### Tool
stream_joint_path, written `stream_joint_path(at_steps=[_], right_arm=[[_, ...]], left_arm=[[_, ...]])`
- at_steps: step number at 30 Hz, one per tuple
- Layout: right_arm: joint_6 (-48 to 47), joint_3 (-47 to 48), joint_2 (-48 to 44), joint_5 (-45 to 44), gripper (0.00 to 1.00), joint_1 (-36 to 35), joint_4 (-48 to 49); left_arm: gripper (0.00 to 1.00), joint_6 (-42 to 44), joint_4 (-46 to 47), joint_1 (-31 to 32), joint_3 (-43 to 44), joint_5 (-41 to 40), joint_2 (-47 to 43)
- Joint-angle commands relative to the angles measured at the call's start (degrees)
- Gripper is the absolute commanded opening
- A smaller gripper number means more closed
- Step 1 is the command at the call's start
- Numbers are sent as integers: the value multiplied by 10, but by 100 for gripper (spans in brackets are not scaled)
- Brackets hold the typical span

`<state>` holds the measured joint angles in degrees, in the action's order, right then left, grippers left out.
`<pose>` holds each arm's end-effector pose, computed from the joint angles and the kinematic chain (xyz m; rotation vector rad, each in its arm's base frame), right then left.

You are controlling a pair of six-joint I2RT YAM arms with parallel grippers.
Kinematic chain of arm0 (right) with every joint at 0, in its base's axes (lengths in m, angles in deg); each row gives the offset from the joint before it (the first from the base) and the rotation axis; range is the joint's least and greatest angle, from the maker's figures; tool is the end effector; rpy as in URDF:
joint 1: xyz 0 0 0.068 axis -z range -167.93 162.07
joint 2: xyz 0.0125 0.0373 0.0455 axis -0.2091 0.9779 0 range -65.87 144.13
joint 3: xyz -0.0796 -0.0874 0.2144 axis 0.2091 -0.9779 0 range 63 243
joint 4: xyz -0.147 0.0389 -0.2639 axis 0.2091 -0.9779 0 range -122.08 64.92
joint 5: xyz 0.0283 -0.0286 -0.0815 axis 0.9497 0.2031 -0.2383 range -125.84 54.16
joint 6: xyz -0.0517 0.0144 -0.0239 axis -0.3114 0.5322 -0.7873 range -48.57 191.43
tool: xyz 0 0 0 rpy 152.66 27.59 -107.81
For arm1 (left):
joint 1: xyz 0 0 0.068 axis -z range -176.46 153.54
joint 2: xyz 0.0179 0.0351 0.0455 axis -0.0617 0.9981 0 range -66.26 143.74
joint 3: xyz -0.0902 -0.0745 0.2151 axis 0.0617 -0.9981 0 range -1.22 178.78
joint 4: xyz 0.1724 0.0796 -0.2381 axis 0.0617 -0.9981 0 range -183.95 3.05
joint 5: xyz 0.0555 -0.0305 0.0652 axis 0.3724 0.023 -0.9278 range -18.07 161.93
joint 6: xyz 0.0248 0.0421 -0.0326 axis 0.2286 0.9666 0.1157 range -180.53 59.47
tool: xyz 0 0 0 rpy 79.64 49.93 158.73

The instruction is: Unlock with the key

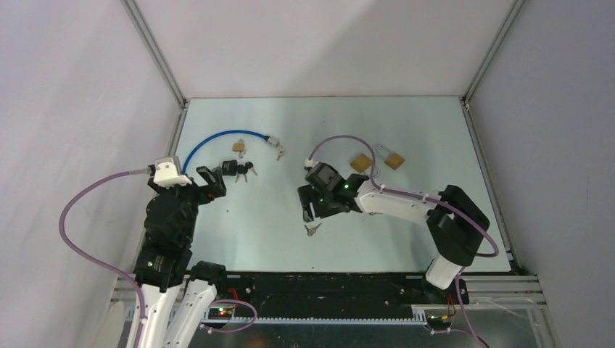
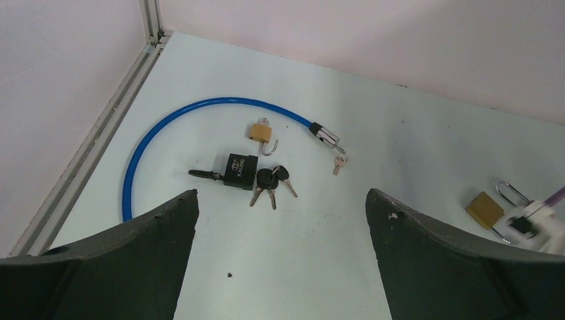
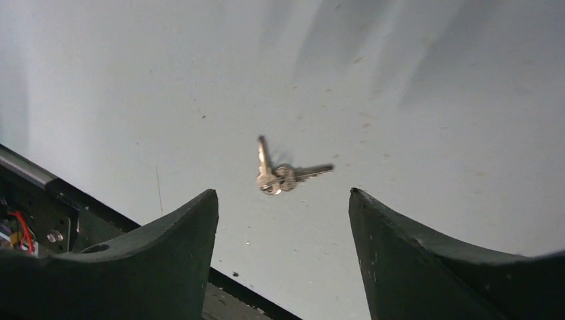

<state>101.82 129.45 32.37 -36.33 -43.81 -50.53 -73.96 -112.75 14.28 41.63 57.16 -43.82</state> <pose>0.2221 0.3270 0.1460 -0.5857 2.6045 0.5282 0.1679 -0.0207 0.3500 -0.2335 1.6464 -0.1054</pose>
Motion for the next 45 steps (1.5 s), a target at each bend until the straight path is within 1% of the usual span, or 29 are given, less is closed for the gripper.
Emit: stream_joint_path(at_steps=[1,5,8,11,15,19,22,24,28,34,36,38,42,45], right_arm=[[-30,23,-64,-38,77,50,-39],[-54,23,-90,-66,85,112,-64],[-62,23,-104,-47,91,183,-68],[-65,23,-112,-36,96,235,-58],[-62,23,-105,-15,98,311,-35],[-61,24,-77,-2,99,352,-1],[-59,39,-47,16,99,374,9],[-76,47,-27,22,99,381,17],[-100,74,20,13,99,385,15],[-114,110,67,5,98,420,18],[-127,130,83,5,97,432,19],[-143,171,105,-12,96,442,8],[-159,237,162,-34,94,451,-34],[-161,276,208,-33,94,458,-63]], left_arm=[[98,8,15,2,-3,6,7],[98,7,15,2,-3,8,8],[98,7,15,2,-3,9,9],[98,7,15,2,-2,10,9],[98,7,15,2,-3,10,9],[98,8,15,2,-3,11,11],[98,8,15,2,-3,11,15],[98,8,15,2,-3,12,18],[98,8,15,2,-1,13,24],[98,10,15,0,-1,13,29],[98,10,15,-1,-2,15,30],[98,10,15,-2,-1,15,31],[98,10,15,-2,-1,18,32],[98,10,15,-2,-1,18,29]])
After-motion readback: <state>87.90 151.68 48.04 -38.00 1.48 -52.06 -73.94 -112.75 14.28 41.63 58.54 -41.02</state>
